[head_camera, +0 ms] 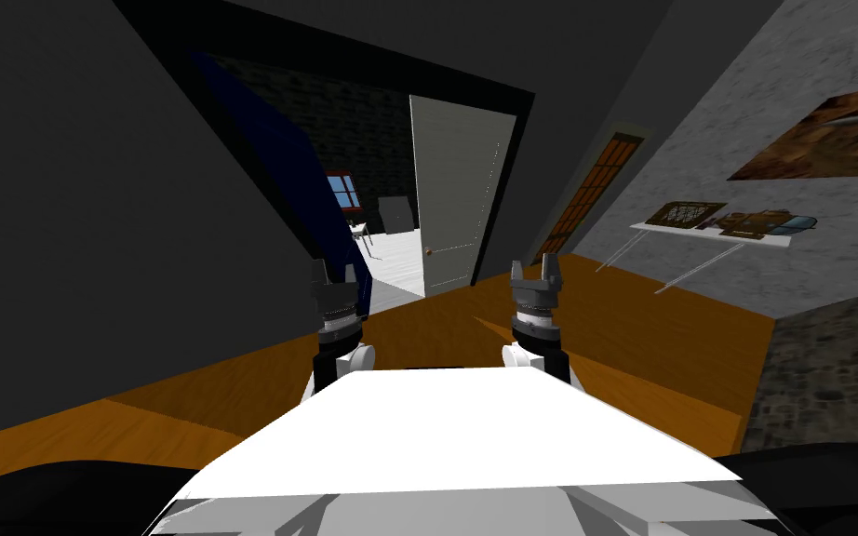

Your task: Push the door open

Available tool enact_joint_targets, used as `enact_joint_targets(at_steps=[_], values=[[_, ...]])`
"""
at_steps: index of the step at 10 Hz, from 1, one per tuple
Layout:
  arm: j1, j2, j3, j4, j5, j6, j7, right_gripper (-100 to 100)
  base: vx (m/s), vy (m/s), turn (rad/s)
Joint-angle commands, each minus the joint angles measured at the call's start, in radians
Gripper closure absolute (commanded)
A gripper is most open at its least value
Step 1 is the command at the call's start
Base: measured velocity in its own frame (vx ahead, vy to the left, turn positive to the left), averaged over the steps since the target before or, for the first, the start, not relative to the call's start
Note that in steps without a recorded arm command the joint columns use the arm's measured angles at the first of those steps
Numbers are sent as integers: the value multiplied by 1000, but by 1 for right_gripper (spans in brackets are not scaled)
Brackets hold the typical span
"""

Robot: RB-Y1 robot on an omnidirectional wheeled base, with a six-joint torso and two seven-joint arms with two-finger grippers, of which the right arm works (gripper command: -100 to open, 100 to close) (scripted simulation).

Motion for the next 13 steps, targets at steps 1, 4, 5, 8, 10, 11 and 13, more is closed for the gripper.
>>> enact_joint_targets(at_steps=[1,4,5,8,10,11,13], values=[[-6,-14,-16,38,17,-9,33,-100,141,32,82],[-13,-28,-34,93,47,-24,84,-100,108,20,48],[-15,-32,-39,107,54,-28,97,-100,113,25,57],[-21,-41,-55,155,80,-40,141,-100,90,15,40],[-25,-48,-65,187,97,-49,171,-100,100,18,48],[-27,-51,-70,203,105,-53,185,-100,104,5,46],[-31,-55,-82,239,124,-62,218,-100,97,12,39]])
